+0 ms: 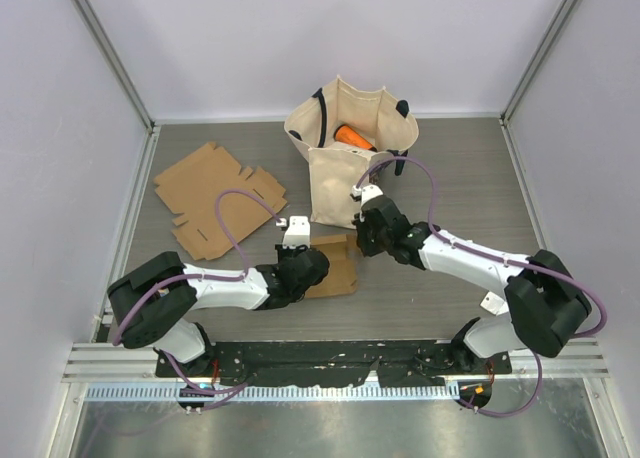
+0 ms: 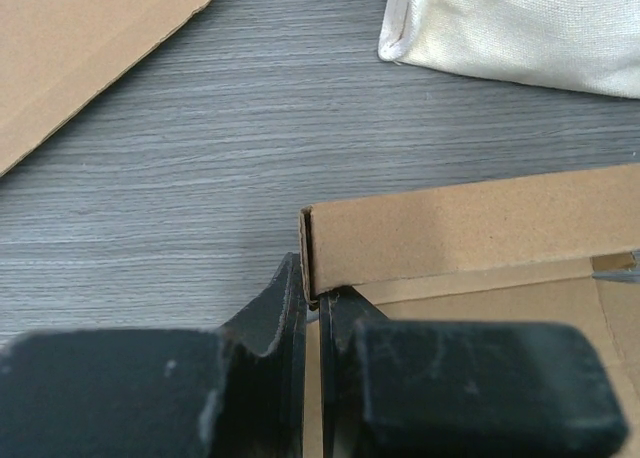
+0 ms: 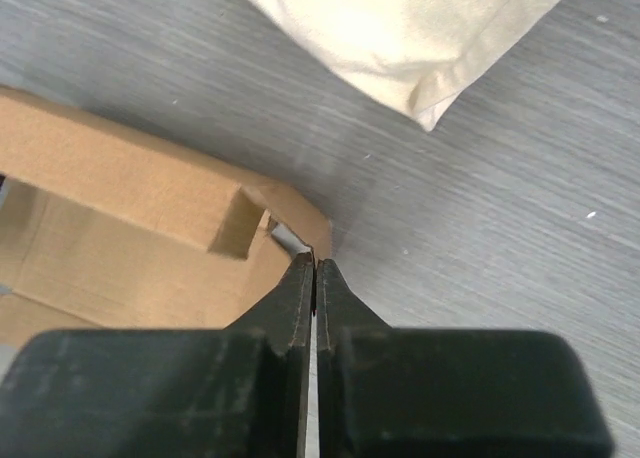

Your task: Fold the paper box

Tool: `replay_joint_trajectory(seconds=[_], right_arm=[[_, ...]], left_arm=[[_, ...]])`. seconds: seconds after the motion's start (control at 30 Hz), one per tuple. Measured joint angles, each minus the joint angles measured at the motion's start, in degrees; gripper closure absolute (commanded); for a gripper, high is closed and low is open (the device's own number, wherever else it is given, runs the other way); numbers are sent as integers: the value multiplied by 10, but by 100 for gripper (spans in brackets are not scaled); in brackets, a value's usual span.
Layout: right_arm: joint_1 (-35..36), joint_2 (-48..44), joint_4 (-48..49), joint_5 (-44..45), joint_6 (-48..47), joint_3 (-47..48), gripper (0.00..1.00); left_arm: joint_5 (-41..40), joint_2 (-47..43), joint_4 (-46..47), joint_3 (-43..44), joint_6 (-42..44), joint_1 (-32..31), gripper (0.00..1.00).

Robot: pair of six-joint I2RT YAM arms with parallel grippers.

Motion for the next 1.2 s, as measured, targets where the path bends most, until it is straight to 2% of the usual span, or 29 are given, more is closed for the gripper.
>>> replay_joint_trajectory(seconds=[0.43, 0.6, 0.73, 0.77, 0.83, 0.87, 0.93, 0.97, 1.07, 1.2], right_arm=[[51, 25, -120, 13, 143, 91, 99], [52, 39, -125, 22, 219, 92, 99], [53, 38, -92, 26, 268, 70, 99], [53, 38, -90, 27, 270, 68, 99], [53, 38, -89, 34, 269, 69, 99], [53, 38, -89, 38, 266, 69, 99], [53, 38, -89, 43, 258, 69, 99], [54, 38, -89, 45, 252, 69, 99], [55, 30, -79, 47, 241, 64, 99], [57, 9, -56, 52, 234, 44, 99]], left_arm=[[-14, 0, 1, 0, -1, 0, 100], [-13, 0, -3, 0, 0, -2, 100], [-13, 0, -5, 0, 2, -2, 99], [-13, 0, -7, 0, 3, -3, 87], [-10, -1, -8, 0, 7, -4, 74], [-6, -3, -9, 0, 10, -4, 65], [7, -17, -13, -1, 14, -5, 55], [14, -31, -17, -3, 13, -6, 47], [33, -93, -34, -16, 6, -8, 40], [55, -201, -70, -31, -6, -9, 44]])
